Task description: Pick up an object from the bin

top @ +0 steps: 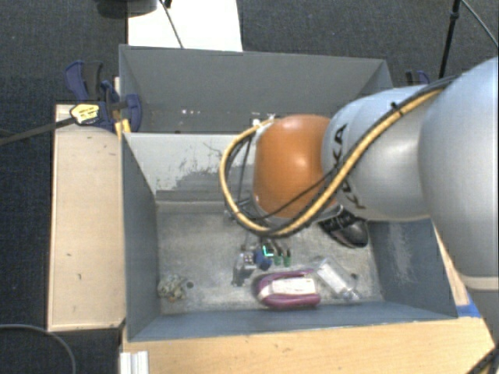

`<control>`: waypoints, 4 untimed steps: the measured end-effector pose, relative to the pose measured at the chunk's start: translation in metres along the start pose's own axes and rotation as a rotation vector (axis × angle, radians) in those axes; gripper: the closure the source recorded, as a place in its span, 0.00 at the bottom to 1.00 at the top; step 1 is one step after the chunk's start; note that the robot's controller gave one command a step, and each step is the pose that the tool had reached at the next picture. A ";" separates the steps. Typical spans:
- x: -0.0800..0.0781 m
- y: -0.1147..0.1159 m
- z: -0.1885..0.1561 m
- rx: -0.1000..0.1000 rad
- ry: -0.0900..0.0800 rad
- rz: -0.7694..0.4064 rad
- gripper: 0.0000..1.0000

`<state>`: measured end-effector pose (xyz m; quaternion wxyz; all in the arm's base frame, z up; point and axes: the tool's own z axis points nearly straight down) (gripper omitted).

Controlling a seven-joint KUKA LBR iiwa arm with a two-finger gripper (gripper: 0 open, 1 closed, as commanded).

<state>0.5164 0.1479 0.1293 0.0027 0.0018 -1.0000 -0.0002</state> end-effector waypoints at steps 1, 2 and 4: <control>-0.004 -0.078 0.061 0.001 -0.004 -0.059 0.00; -0.005 -0.073 0.056 0.000 -0.004 -0.064 1.00; 0.020 -0.030 -0.090 0.002 -0.014 -0.481 1.00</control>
Offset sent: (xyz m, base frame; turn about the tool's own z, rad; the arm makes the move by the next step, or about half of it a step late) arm 0.0037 -0.0735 -0.0593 -0.0675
